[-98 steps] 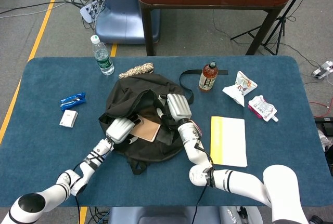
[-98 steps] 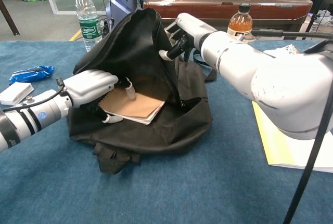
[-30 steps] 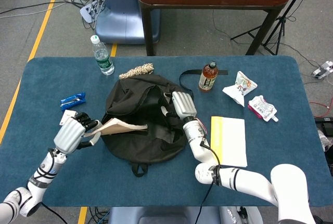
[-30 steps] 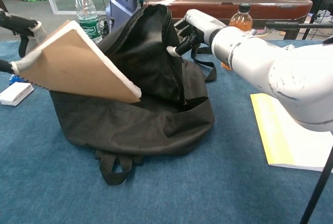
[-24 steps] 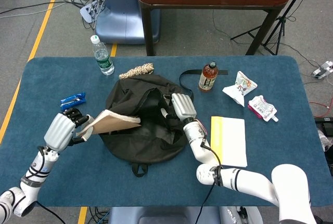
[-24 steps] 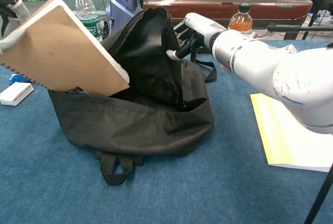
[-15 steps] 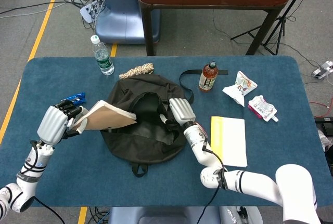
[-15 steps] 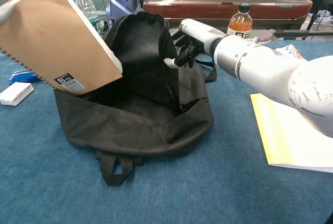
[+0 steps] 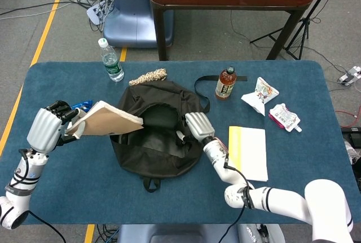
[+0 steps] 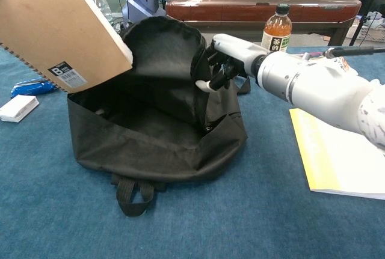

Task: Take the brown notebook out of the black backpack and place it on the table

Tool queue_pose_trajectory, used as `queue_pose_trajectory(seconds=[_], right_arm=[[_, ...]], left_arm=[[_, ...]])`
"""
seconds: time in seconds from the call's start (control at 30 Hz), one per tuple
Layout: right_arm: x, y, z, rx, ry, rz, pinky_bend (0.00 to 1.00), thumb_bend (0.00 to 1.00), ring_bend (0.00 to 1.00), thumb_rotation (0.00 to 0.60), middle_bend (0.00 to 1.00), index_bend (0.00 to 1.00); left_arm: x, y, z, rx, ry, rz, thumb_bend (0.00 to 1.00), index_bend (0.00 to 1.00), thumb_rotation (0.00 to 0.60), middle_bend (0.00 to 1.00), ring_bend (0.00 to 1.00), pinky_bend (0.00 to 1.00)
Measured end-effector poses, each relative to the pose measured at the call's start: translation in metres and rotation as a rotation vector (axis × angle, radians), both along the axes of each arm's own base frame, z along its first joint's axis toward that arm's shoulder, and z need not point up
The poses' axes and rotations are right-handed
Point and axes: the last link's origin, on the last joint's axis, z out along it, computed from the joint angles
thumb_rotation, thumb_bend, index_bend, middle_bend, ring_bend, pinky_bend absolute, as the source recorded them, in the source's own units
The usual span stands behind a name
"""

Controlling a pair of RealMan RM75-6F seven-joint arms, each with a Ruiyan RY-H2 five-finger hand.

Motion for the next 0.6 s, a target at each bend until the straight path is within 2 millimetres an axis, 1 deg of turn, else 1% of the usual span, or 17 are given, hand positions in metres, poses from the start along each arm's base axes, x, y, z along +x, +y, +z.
queue_pose_trajectory(seconds=[0.23, 0.6], right_arm=[[-0.004, -0.010, -0.001, -0.020, -0.002, -0.051, 0.59, 0.52, 0.47, 0.600, 0.56, 0.79], [-0.001, -0.023, -0.002, -0.042, 0.004, -0.080, 0.59, 0.52, 0.47, 0.600, 0.56, 0.79]], left_arm=[[-0.007, -0.005, 0.012, 0.019, 0.012, 0.025, 0.57, 0.75, 0.600, 0.76, 0.65, 0.45], [-0.013, -0.012, 0.020, 0.036, 0.016, 0.033, 0.57, 0.75, 0.600, 0.76, 0.65, 0.45]])
